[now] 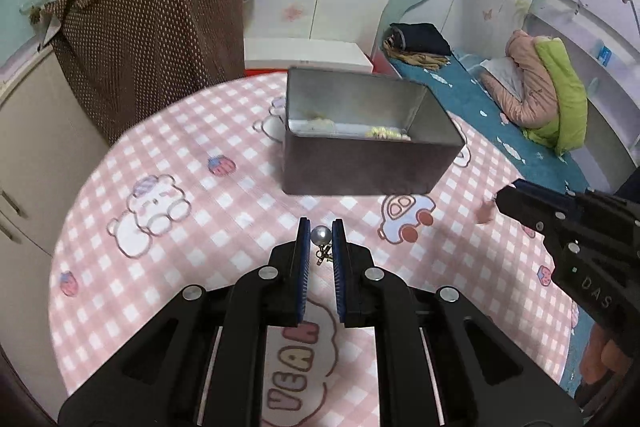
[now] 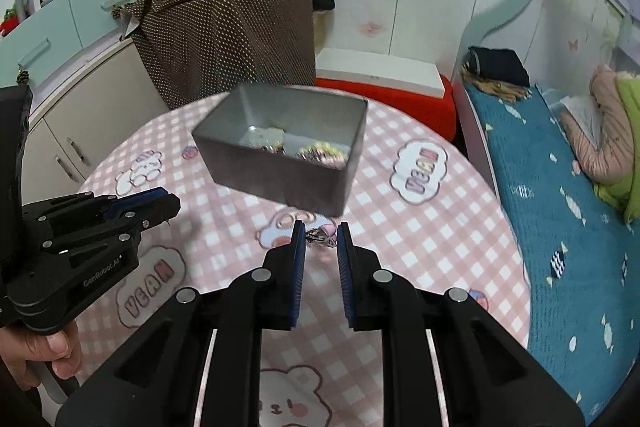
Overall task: Organize jewelry
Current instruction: 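Lower the pink charm chain into the tin and open both grippers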
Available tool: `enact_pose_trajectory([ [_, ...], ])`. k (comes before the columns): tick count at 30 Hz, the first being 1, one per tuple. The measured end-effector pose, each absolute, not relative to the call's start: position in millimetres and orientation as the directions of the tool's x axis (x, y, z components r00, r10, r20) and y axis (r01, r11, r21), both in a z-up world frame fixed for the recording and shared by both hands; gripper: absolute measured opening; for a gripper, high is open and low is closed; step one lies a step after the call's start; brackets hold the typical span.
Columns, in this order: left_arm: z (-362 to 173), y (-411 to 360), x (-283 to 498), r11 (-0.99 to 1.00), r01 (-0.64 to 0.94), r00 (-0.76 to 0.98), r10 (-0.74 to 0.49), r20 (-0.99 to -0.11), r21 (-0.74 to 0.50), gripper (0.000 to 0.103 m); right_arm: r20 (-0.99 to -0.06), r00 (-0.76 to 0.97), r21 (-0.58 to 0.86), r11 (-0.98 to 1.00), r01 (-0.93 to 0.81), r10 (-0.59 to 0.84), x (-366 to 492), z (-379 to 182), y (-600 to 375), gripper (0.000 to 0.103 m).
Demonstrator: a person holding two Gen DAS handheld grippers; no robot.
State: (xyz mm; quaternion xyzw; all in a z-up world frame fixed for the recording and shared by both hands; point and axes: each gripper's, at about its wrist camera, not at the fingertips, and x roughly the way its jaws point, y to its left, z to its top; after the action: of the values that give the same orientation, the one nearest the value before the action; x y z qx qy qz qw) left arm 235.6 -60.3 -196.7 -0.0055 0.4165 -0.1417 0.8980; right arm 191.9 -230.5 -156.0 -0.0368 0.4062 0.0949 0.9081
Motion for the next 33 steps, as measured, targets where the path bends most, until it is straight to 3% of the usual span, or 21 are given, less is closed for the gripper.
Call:
enact_pose_trajectory([
  [9, -148.7, -52.3, 248.2, 0.958, 0.272, 0.669, -0.257, -0.697, -0.093, 0.011, -0.697, 0.698, -0.005, 0.972, -0.234, 0.164, 210.8, -114.0, -216.7, 0.014],
  [16, -115.9, -55.8, 282.2, 0.942, 0.311, 0.669, -0.313, -0.675, -0.128, 0.011, -0.691, 0.686, 0.066, 0.965, -0.254, 0.228, 243.8, -90.8, -216.0, 0.014],
  [33, -133.0, -91.4, 365.6, 0.925, 0.349, 0.588, -0.342, -0.733, -0.152, 0.011, -0.756, 0.615, 0.113, 0.97, -0.215, 0.224, 311.5, -110.8, -223.5, 0.015],
])
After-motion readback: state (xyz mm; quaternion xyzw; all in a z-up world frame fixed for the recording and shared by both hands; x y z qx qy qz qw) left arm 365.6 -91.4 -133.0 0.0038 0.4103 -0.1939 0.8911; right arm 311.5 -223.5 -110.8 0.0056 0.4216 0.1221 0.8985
